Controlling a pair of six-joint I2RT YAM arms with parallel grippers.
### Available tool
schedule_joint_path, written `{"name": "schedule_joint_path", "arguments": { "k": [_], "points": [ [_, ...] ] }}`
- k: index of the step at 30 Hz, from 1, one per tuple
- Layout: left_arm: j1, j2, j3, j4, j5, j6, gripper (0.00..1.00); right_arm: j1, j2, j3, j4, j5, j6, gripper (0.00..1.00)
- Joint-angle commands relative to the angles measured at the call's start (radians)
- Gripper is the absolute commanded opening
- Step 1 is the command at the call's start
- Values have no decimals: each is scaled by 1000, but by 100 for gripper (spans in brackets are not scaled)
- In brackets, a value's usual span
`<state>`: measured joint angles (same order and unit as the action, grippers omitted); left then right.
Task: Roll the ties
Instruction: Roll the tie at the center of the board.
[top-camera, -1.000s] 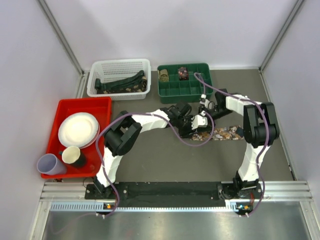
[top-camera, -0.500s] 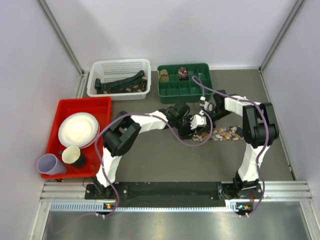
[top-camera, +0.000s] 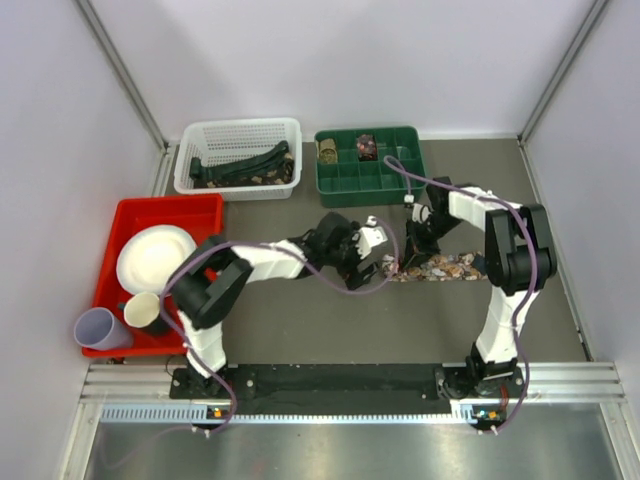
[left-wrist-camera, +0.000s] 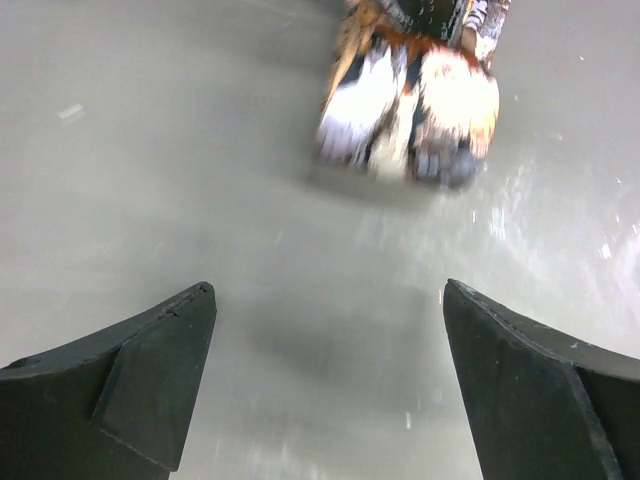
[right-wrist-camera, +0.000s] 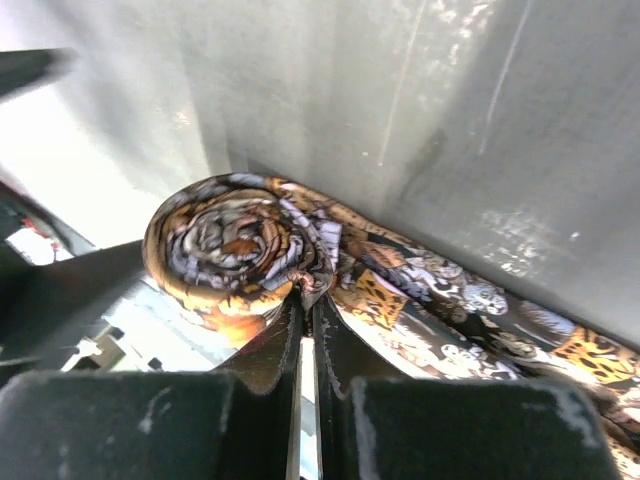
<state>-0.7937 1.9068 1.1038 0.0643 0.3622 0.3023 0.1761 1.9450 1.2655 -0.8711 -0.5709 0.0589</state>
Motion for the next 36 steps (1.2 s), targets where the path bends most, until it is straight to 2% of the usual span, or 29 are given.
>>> {"name": "schedule_joint_path", "arguments": {
  "k": [1, 2, 3, 5, 6, 11, 17, 21, 31, 36],
  "points": [
    [10, -204, -192, 423, -60, -80, 99, 42, 52, 28, 46, 163, -51, 0],
    [11, -210, -187, 428, -78, -107, 99, 45, 63, 31, 46, 154, -51, 0],
    [14, -213, -167, 335, -42, -127, 99, 57, 69, 34, 44, 148, -53, 0],
    [54, -200, -119, 249, 125, -79, 99, 68, 83, 48, 41, 135, -53, 0],
    [57, -195, -121, 246, 154, -78, 99, 75, 94, 49, 43, 129, -51, 0],
    [56, -143, -185, 347, 205, -80, 99, 100, 129, 52, 53, 62, -45, 0],
    [56, -55, -277, 661, 314, -101, 98, 126, 173, 35, 98, -6, -8, 0],
    [44, 1, -274, 729, 342, -98, 95, 128, 193, 38, 103, -26, 12, 0],
    [37, 149, -211, 810, 342, -62, 73, 128, 236, 46, 78, -21, -2, 0],
    [28, 159, -205, 772, 362, -26, 55, 128, 258, 63, 55, -29, -17, 0]
  ]
}}
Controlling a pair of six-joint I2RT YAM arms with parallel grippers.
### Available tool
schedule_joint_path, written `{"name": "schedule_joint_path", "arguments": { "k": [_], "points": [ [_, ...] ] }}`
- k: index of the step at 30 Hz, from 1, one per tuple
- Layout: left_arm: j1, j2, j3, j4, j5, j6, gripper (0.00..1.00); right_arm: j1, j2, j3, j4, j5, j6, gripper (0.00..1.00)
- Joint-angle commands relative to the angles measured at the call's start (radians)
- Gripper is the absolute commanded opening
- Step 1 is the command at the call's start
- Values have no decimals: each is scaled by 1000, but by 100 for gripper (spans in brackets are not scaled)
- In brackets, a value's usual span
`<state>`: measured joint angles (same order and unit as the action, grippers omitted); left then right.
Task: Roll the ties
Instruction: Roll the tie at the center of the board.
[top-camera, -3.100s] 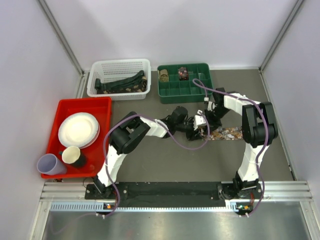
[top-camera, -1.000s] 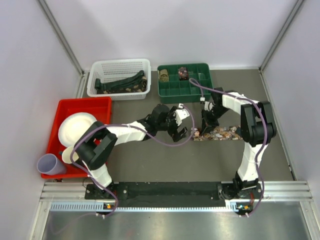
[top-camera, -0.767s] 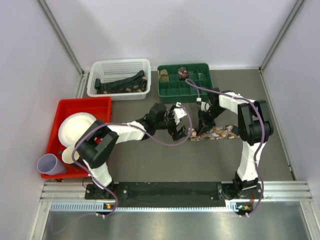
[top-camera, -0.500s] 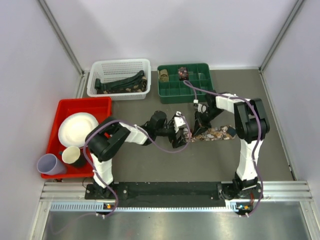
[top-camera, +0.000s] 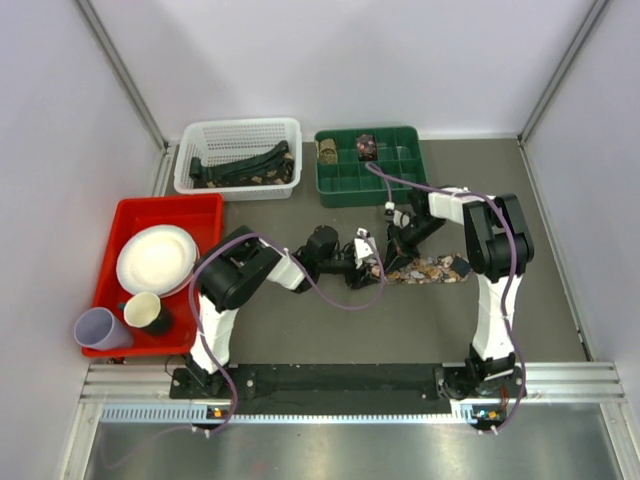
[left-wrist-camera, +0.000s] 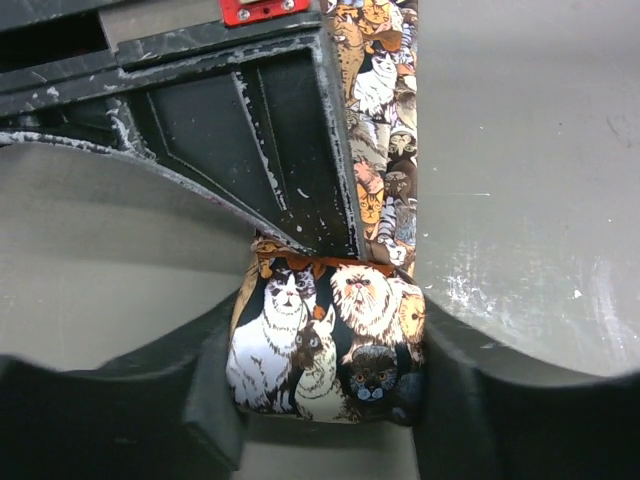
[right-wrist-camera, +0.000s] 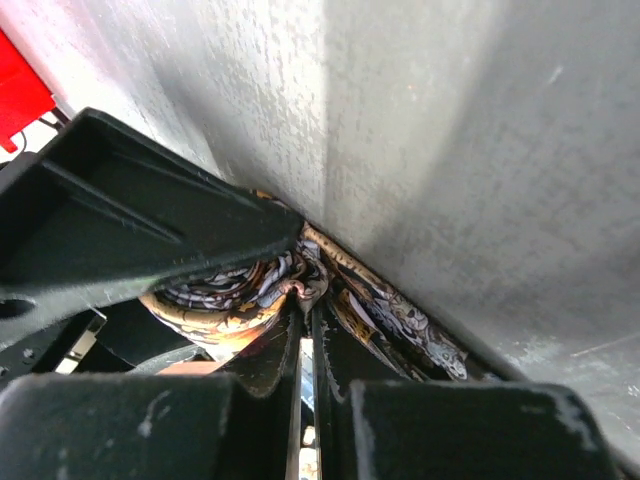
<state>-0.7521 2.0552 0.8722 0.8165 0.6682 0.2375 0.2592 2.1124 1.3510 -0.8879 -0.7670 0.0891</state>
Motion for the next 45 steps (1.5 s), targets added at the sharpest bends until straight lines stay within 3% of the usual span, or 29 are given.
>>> {"name": "schedule_joint_path", "arguments": {
  "k": [1, 7, 9, 11, 15, 23, 31, 42, 45],
  "points": [
    [-15, 8, 31, -5, 56, 57, 52, 45, 92, -23, 70, 166, -51, 0],
    [-15, -47, 73, -322, 9, 158, 25, 45, 51, -1, 41, 127, -65, 0],
    [-13, -64, 83, -404, -8, 171, 19, 40, 28, 13, 20, 98, -74, 7],
    [-13, -73, 88, -497, -44, 186, 17, 26, -21, 23, 4, 77, -83, 14],
    [-15, -69, 116, -619, -81, 201, 13, -18, -107, 2, -26, -9, -116, 44],
    [-16, -44, 163, -714, -119, 230, 11, -37, -212, -111, 67, -169, -62, 49],
    [-19, -36, 179, -737, -114, 238, 11, -23, -173, -96, 156, -167, 12, 49],
    [-20, -15, 200, -754, -110, 226, 17, -6, -91, -76, 147, -175, -15, 31],
    [-20, -12, 202, -754, -108, 223, 17, -6, -91, -79, 148, -193, -18, 3]
  ]
}}
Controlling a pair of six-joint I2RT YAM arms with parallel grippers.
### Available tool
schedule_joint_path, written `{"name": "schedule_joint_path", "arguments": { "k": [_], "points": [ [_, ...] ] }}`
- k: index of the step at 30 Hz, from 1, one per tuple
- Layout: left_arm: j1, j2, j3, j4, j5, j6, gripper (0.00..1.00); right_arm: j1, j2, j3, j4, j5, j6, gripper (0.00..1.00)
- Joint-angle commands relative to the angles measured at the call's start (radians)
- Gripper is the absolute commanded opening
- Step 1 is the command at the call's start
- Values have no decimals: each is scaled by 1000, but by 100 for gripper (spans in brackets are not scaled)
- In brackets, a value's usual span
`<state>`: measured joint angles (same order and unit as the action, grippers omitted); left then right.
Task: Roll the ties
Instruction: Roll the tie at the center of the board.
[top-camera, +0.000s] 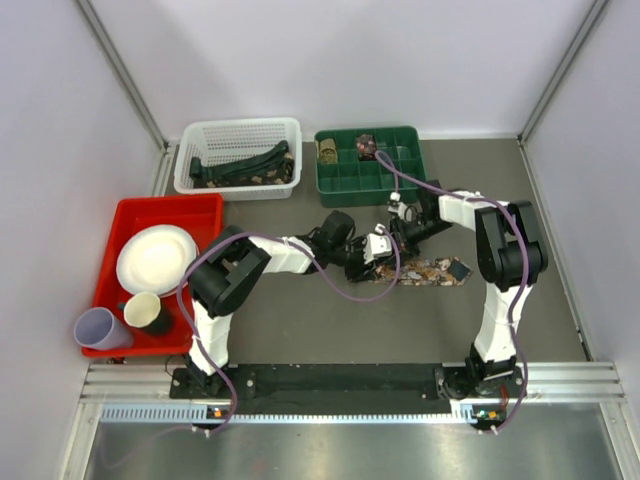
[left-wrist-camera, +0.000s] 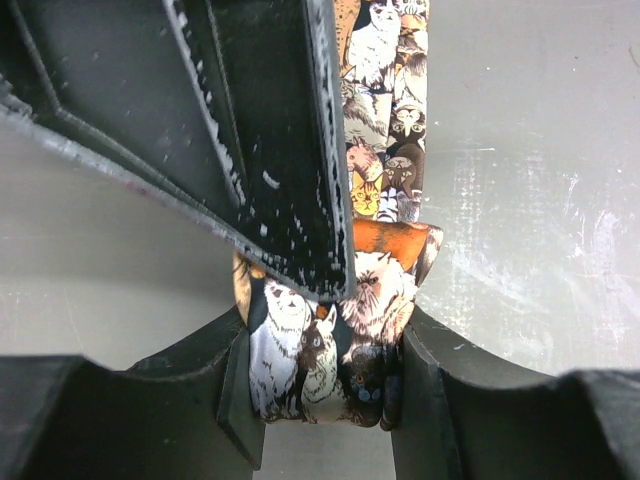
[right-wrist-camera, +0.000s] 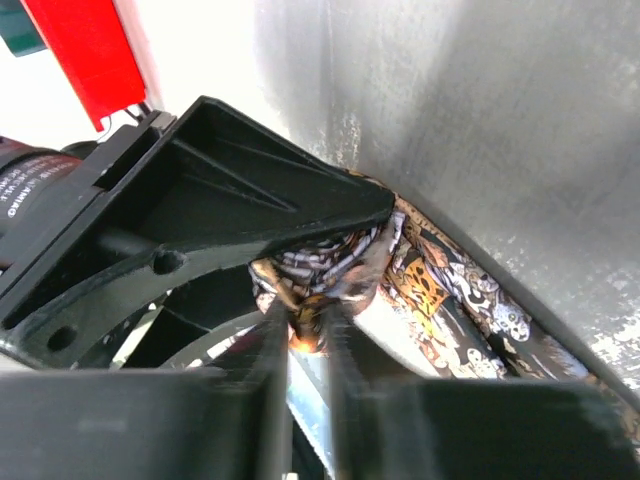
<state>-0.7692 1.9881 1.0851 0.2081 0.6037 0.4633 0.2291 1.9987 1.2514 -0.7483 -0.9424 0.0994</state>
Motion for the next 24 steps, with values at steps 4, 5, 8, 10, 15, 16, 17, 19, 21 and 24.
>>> {"name": "schedule_joint_path", "arguments": {
  "k": [4, 5, 8, 10, 15, 16, 17, 19, 21, 24],
  "points": [
    [4, 43, -22, -124, -38, -37, 43, 24, 25, 20, -17, 100, -59, 0],
    [7, 35, -30, -83, -35, -61, 49, 21, 25, 19, -19, 134, -67, 0],
    [18, 0, -70, -3, -1, -100, 66, 16, 25, 16, -22, 243, -72, 0],
    [18, -20, -88, 60, 16, -110, 73, 16, 26, 19, -26, 310, -72, 0],
    [18, -22, -100, 199, 73, -156, 79, 16, 29, 26, -26, 428, -67, 0],
    [18, -20, -102, 226, 74, -163, 80, 19, 31, 29, -31, 459, -67, 0],
    [18, -14, -102, 246, 74, -176, 82, 22, 31, 36, -36, 474, -69, 0],
    [18, -3, -94, 295, 83, -183, 82, 30, 31, 37, -37, 516, -72, 0],
    [16, 20, -82, 326, 94, -193, 82, 39, 29, 39, -34, 534, -72, 0],
    [8, 60, -62, 398, 122, -215, 82, 55, 34, 37, -19, 571, -67, 0]
  ]
}}
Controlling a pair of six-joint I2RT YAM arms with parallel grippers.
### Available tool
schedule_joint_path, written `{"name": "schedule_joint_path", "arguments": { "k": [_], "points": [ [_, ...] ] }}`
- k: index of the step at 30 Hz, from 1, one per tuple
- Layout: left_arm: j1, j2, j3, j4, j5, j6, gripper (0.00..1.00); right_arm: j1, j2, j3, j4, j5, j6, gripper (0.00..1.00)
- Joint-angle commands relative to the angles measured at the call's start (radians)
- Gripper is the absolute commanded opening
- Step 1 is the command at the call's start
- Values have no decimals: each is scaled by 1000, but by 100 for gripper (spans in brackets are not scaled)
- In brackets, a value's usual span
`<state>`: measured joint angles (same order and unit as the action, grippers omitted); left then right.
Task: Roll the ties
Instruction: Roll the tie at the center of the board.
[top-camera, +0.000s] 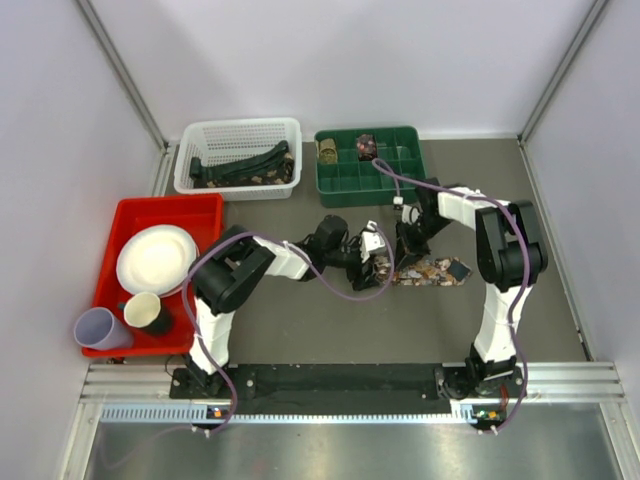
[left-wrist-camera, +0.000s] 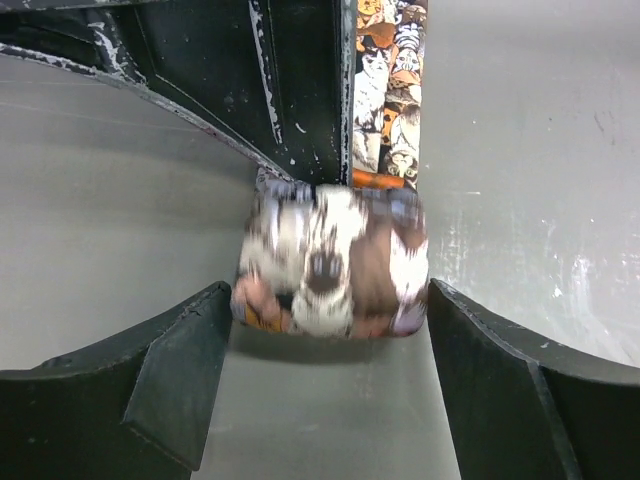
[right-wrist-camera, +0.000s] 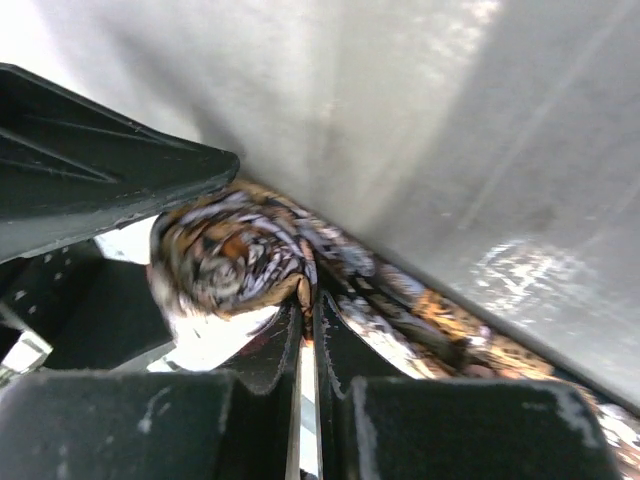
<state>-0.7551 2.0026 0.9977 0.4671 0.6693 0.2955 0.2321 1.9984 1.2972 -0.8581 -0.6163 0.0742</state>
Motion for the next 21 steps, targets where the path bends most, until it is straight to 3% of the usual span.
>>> {"name": "schedule_joint_path", "arguments": {
  "k": [1, 9, 12, 13, 16, 21],
  "points": [
    [-7, 56, 33, 152, 65, -65, 82, 62, 42, -9, 94, 266, -40, 0],
    [-32, 139, 81, 257, 82, -162, 74, 81, 68, -30, 145, 285, -14, 0],
    [-38, 165, 94, 263, 82, -203, 60, 81, 72, -49, 160, 265, -2, 0],
    [-38, 174, 91, 265, 82, -205, 51, 81, 74, -53, 166, 260, 7, 0],
    [-38, 160, 65, 225, 62, -174, 40, 79, 73, -50, 166, 234, 9, 0],
    [-39, 91, 7, 12, -12, 31, 24, 78, 56, -6, 120, 136, -5, 0]
  ]
}}
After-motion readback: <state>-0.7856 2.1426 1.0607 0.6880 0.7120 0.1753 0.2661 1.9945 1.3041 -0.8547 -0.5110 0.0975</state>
